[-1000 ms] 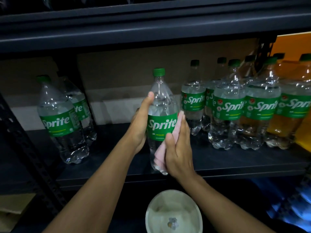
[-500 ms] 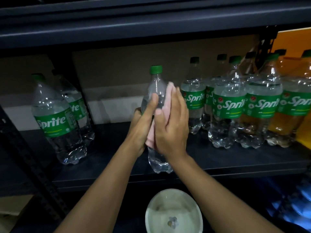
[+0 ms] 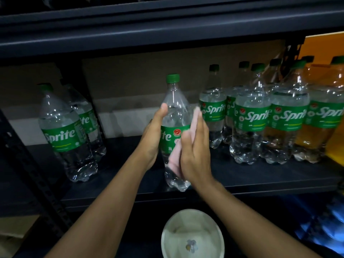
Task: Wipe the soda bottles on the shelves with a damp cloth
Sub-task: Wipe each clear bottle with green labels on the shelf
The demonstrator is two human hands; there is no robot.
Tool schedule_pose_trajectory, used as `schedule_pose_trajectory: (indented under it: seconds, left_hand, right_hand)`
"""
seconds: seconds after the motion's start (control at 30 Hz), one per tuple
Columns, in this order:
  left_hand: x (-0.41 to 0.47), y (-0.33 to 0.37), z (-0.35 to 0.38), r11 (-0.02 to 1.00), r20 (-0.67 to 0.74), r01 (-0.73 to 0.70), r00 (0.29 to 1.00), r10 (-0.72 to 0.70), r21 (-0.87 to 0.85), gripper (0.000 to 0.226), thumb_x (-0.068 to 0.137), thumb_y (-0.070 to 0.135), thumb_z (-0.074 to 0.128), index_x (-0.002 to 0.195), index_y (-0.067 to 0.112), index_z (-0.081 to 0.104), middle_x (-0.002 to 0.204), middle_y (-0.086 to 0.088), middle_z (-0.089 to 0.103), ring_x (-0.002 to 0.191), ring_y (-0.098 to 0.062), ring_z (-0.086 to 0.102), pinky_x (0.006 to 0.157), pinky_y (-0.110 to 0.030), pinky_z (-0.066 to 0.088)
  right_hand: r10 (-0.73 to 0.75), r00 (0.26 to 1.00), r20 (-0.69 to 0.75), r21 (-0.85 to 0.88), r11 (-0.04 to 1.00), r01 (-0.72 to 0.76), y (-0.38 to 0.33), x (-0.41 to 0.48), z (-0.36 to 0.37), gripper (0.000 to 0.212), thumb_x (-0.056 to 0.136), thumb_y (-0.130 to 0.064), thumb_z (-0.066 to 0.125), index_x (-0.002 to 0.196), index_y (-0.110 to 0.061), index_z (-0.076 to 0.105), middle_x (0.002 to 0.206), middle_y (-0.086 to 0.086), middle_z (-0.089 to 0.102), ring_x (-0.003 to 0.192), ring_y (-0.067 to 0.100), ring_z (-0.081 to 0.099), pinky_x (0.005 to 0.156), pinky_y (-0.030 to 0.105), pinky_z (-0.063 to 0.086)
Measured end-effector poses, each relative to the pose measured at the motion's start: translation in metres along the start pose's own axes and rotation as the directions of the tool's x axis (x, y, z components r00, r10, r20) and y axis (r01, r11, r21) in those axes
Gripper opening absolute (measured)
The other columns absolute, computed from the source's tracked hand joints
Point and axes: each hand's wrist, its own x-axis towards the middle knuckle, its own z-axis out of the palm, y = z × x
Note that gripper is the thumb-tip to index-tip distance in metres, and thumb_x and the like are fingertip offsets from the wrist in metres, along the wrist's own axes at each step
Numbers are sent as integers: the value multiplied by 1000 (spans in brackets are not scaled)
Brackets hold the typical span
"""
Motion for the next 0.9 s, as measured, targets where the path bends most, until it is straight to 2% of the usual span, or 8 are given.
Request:
schedule_pose_trajectory:
  seconds: [0.07,0.2,0.23,0.3,0.4,0.5,0.7,0.9]
  left_hand:
    - [-3,3,1,1000,-3,-1,1000,1,24,56,102,72,40,128,33,70,121,7,76,114,-6,71,114,-40,43]
    - [-7,9,4,1000,44,-7,999,8,-29,62,108,63,27,129,24,70,123,-9,78,117,-21,73,103,-37,56]
    - [-6,8,3,999,54,-18,998,20,-33,62,104,67,33,130,23,69,126,-9,76,120,-23,72,105,-38,56]
    - [-2,2,3,1000,18,-13,1000,13,-7,81,87,84,56,140,23,65,134,-8,72,125,-26,69,111,-47,52]
    - [6,-10,-2,1000,-53,7,999,-5,30,108,70,95,66,146,18,57,132,-8,72,120,-27,71,106,-50,54]
    - [8,-13,-3,998,-105,52,993,-49,29,120,59,102,63,147,21,50,134,1,68,122,-17,68,106,-47,52]
    - [9,-16,-2,1000,-160,3,987,1,27,124,54,101,67,144,18,51,130,-1,70,116,-16,72,104,-47,55]
    - [13,-19,-5,997,-110,40,993,-33,62,108,64,104,56,140,29,62,134,-1,72,124,-23,69,111,-51,48]
  right_hand:
    - [-23,1000,9,-35,999,23,-28,39,-5,53,109,-42,34,160,-32,27,145,-23,37,137,-1,38,115,35,34]
    - [72,995,71,-57,996,-68,-57,88,-9,33,105,-48,40,122,-29,62,110,-7,66,100,10,60,92,40,50]
    - [85,995,57,-55,995,-82,-57,90,-8,33,103,-50,42,113,-27,64,104,-6,68,95,12,62,90,42,52]
    - [44,999,-29,-44,998,-45,-52,82,-2,35,101,-49,42,118,-28,65,106,-10,68,96,10,63,89,41,53]
    - [-124,979,-160,-80,990,113,-32,44,10,51,105,-38,41,153,-21,44,136,-17,53,125,3,51,107,34,44]
    - [-130,983,-126,-154,982,110,1,-5,18,66,107,-40,34,163,-12,14,170,3,19,156,8,16,125,28,17]
    - [19,998,66,-259,966,-1,50,-74,15,69,105,-61,18,159,-38,-20,170,-16,-13,155,-1,-2,120,15,-1]
    - [-3,999,53,-236,972,16,21,-39,7,65,107,-50,23,161,-33,-9,171,-15,-6,154,-5,-1,119,13,-2]
